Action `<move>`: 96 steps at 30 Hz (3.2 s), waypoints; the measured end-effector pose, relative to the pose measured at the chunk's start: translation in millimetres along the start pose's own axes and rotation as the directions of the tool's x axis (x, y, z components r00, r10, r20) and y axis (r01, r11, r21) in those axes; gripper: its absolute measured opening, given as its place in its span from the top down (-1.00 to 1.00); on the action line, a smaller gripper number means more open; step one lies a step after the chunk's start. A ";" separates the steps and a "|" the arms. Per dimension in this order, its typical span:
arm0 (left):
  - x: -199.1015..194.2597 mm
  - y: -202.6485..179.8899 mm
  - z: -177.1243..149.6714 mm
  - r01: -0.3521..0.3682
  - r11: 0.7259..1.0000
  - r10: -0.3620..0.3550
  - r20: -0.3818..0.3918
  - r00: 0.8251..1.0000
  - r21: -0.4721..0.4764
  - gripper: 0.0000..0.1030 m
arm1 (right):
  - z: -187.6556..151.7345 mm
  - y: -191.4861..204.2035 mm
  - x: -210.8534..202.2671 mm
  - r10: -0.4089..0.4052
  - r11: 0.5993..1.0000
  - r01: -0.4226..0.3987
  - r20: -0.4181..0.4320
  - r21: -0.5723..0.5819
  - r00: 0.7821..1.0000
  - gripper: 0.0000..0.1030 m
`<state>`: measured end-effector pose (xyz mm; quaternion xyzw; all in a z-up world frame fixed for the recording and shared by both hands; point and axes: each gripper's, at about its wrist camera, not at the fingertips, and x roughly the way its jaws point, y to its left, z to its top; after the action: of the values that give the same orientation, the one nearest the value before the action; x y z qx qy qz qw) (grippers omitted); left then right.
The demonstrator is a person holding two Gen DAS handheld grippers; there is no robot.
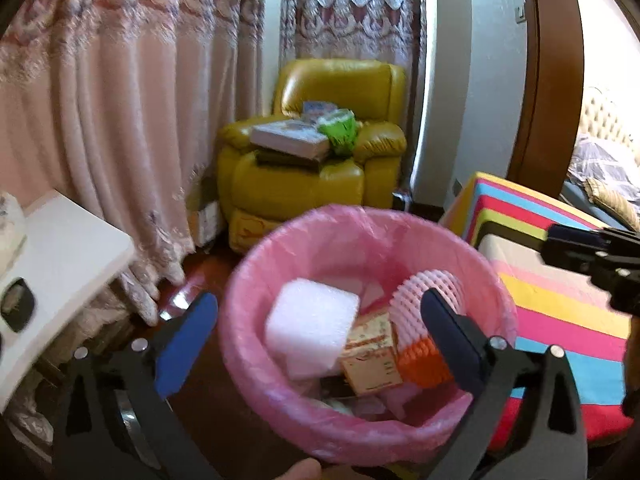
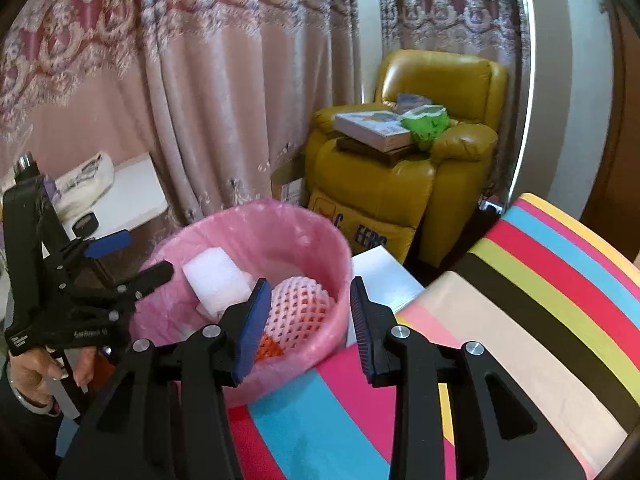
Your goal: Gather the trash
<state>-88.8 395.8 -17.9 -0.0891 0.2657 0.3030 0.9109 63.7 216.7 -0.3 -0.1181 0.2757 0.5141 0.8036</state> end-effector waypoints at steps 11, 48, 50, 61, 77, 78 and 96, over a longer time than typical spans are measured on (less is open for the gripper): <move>-81.2 -13.8 -4.7 -0.037 0.999 0.034 0.094 0.995 0.030 -0.91 | -30.6 4.6 -84.8 0.055 0.998 -0.057 0.078 0.025 0.995 -0.80; -123.2 -55.9 -51.0 0.042 0.996 -0.046 0.048 0.998 0.076 -0.91 | -70.7 26.6 -106.1 -0.071 0.996 0.075 0.091 -0.038 0.993 -0.81; -121.7 -55.4 -51.6 0.041 0.997 -0.045 0.043 0.998 0.072 -0.91 | -71.1 25.9 -106.0 -0.096 0.994 0.100 0.095 -0.038 0.991 -0.81; -115.8 -52.6 -55.3 0.047 0.997 -0.049 0.020 0.999 0.061 -0.91 | -73.1 26.6 -102.5 -0.126 0.990 0.131 0.104 -0.048 0.987 -0.81; -114.0 -52.5 -55.0 0.053 0.997 -0.054 0.015 0.998 0.061 -0.91 | -73.6 27.0 -104.3 -0.112 0.992 0.119 0.117 -0.048 0.987 -0.81; -113.1 -52.6 -55.3 0.052 0.997 -0.053 0.014 0.998 0.062 -0.91 | -73.6 27.1 -104.2 -0.113 0.992 0.119 0.116 -0.047 0.987 -0.81; -111.2 -53.3 -56.8 0.055 0.997 -0.056 0.008 0.998 0.062 -0.91 | -75.2 29.2 -103.4 -0.111 0.992 0.117 0.113 -0.050 0.987 -0.81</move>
<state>-156.4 278.6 -5.9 -0.0669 0.2678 0.2697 0.9225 -19.5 115.4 -0.9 -0.1277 0.2095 0.4807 0.8419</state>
